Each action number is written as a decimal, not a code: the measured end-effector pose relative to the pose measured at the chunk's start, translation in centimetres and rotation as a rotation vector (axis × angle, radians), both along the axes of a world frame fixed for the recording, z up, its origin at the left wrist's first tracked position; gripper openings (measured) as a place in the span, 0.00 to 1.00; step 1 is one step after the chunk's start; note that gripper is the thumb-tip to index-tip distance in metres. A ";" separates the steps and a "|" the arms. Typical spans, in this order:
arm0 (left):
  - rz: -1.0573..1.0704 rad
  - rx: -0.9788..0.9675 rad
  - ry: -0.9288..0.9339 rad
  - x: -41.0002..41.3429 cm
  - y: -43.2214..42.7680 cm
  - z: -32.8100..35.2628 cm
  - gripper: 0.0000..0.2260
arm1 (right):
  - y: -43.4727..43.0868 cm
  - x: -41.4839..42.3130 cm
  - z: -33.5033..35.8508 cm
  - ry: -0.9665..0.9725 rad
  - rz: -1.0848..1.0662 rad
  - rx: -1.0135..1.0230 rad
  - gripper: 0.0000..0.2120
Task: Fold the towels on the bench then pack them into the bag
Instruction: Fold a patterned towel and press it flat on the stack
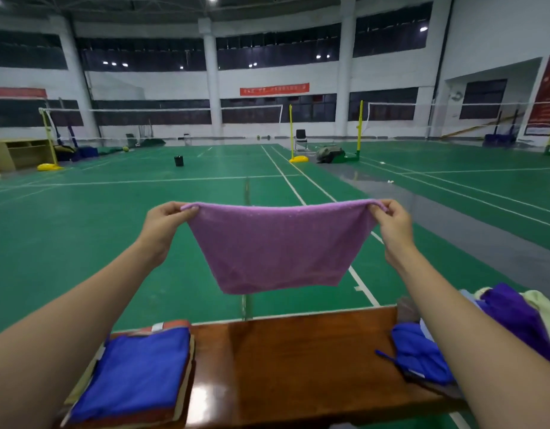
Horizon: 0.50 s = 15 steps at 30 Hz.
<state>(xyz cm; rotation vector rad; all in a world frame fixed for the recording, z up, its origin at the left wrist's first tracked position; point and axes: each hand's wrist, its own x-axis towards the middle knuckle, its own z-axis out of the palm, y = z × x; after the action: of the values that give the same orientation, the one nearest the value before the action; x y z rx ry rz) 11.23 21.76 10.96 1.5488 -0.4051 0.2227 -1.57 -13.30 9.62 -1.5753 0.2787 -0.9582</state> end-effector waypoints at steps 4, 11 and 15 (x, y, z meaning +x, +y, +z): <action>-0.078 0.080 0.157 -4.0 2.5 -7.6 0.07 | 0.8 -4.0 -7.6 0.144 -0.001 -0.054 0.12; -0.132 0.040 0.536 -9.4 5.1 -16.3 0.05 | 2.8 -8.4 -16.3 0.444 0.060 -0.111 0.08; -0.150 0.079 0.573 -10.7 5.3 -18.2 0.07 | 3.5 -9.9 -19.1 0.486 0.026 -0.188 0.07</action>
<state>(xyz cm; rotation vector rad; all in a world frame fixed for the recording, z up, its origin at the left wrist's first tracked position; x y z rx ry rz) 0.56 27.05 -7.20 1.5730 -0.0741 -0.3539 -11.51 -9.76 -9.45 -1.9716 0.5154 -0.5805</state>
